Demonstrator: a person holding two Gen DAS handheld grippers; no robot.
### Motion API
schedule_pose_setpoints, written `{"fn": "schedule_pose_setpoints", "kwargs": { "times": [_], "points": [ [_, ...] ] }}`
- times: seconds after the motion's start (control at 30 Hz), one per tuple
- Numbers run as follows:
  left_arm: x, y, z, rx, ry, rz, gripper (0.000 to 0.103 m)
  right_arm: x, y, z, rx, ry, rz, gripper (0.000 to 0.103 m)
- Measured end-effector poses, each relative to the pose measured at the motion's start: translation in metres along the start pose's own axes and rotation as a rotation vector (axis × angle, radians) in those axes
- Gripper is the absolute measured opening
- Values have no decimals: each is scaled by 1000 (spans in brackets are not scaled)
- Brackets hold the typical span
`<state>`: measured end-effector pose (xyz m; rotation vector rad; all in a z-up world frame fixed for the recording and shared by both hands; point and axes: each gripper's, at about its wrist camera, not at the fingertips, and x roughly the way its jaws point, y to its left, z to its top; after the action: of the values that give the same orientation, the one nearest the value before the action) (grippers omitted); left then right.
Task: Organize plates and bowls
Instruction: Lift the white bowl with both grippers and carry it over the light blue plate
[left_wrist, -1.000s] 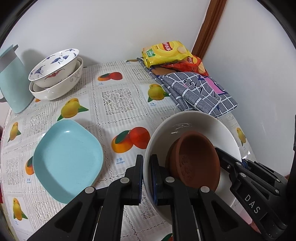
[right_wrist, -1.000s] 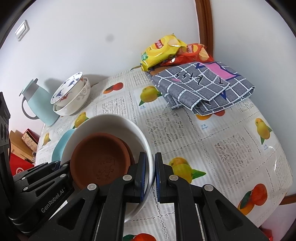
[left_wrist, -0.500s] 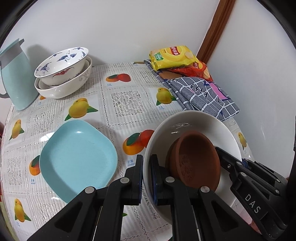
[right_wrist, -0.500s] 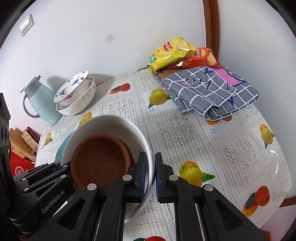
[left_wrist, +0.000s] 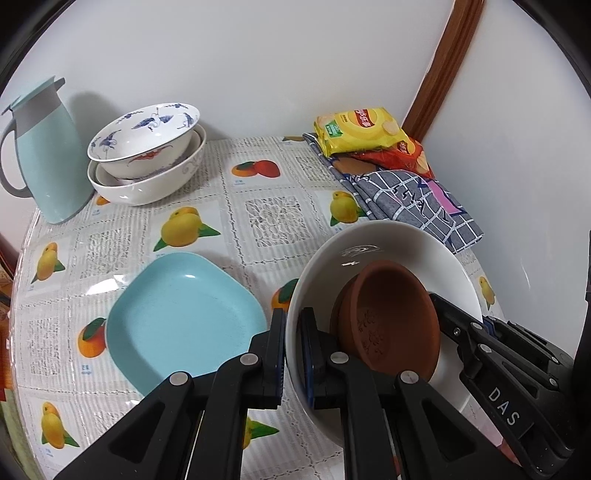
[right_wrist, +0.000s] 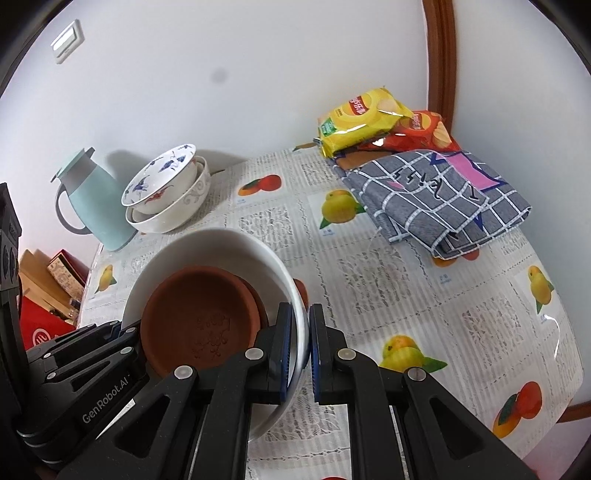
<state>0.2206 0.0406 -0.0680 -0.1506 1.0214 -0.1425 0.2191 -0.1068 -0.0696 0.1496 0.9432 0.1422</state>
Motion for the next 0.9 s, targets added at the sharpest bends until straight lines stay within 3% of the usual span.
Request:
{"fn": "schedule_pose_setpoints", "kwargs": {
  "times": [0.9],
  "points": [
    [-19,42,7,-41,-28,45,9,5,43,7,-58,-13,52,9]
  ]
}}
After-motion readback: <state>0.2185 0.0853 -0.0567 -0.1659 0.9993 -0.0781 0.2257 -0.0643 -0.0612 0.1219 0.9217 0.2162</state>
